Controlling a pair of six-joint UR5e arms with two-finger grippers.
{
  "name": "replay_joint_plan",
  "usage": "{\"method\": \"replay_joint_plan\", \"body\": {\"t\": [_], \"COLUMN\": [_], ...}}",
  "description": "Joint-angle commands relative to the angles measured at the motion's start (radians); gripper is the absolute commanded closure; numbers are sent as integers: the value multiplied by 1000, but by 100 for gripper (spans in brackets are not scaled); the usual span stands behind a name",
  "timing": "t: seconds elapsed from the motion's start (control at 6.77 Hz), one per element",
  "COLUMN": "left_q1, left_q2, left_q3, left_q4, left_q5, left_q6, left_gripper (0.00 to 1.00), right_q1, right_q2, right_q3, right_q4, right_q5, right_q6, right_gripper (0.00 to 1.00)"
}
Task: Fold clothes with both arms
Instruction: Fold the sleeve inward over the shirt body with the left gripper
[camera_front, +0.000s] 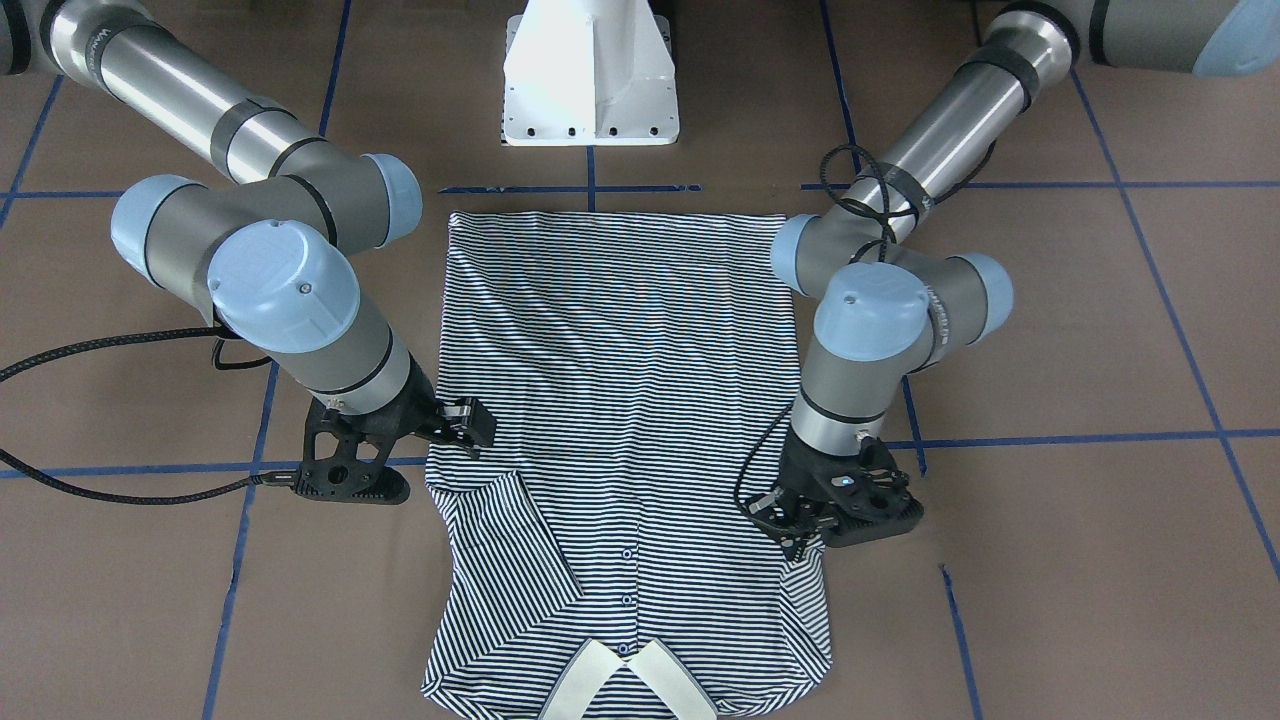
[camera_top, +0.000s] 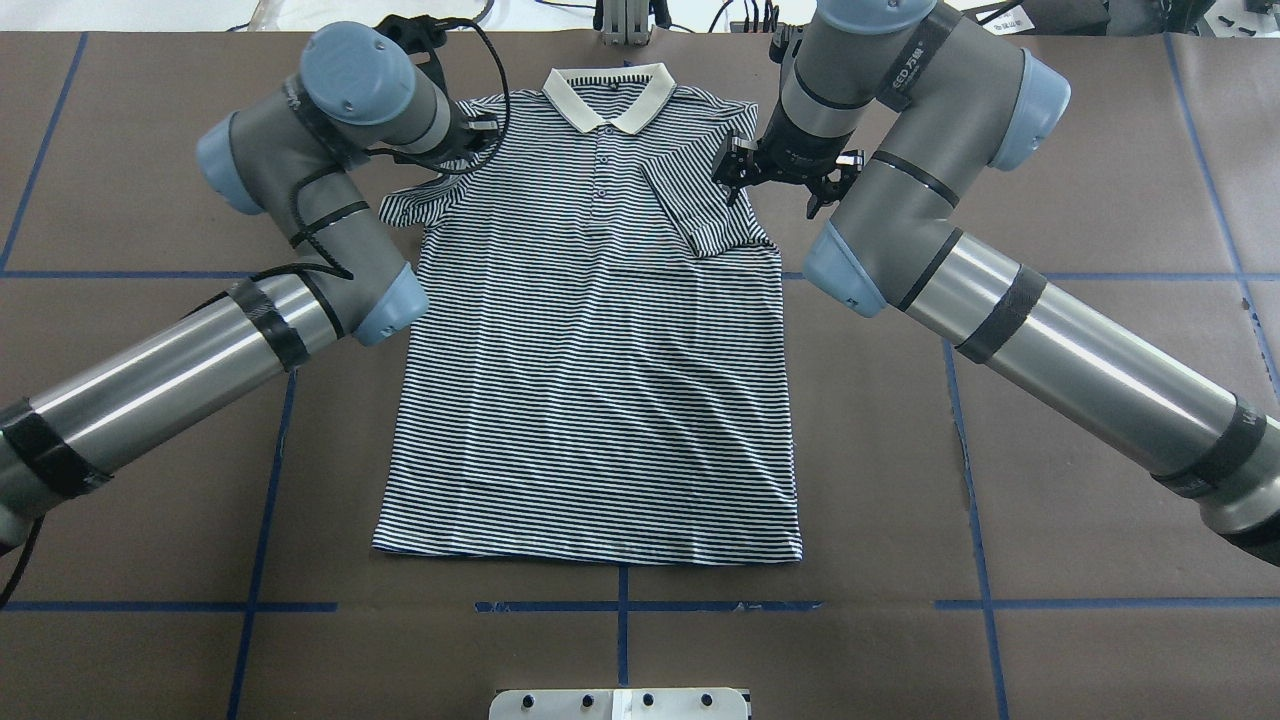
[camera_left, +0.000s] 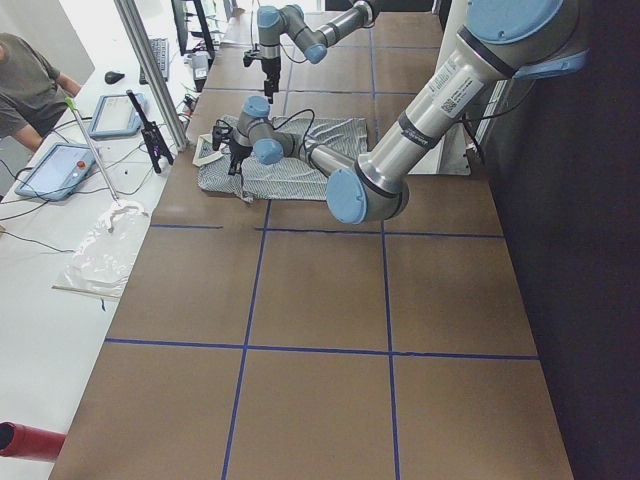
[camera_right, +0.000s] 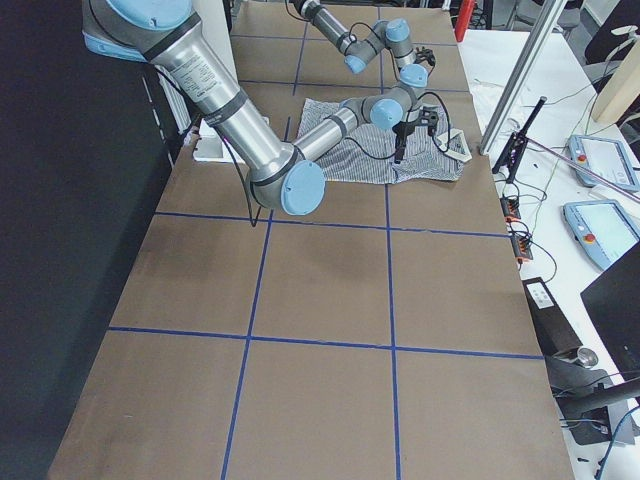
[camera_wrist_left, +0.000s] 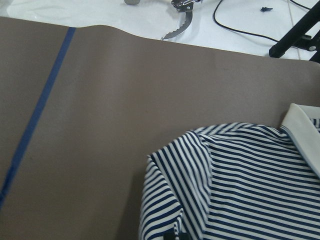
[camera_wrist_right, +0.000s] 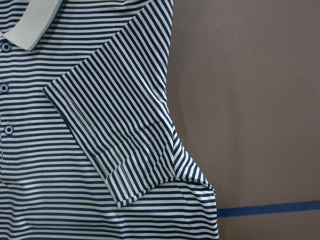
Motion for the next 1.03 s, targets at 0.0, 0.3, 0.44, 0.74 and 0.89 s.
{"method": "replay_joint_plan", "body": {"t": [0.0, 0.3, 0.44, 0.74, 0.89], "left_q1": [30, 29, 30, 29, 27], "left_q2": [-118, -129, -128, -129, -126], "left_q3": [152, 228, 239, 207, 179], "left_q4": [-83, -213, -236, -273, -267], "left_q5": [9, 72, 78, 66, 34], "left_q6": [-105, -108, -73, -62, -52], "left_gripper": [100, 100, 1, 0, 0], "right_q1": [-2, -2, -2, -2, -2], "right_q2": [-1, -1, -1, -18, -48], "right_q3": [0, 0, 0, -2, -2], "right_q4": [0, 0, 0, 30, 91], "right_q5": [-1, -1, -1, -4, -4], "right_q6": [0, 0, -2, -3, 4], "right_gripper": [0, 0, 0, 0, 0]}}
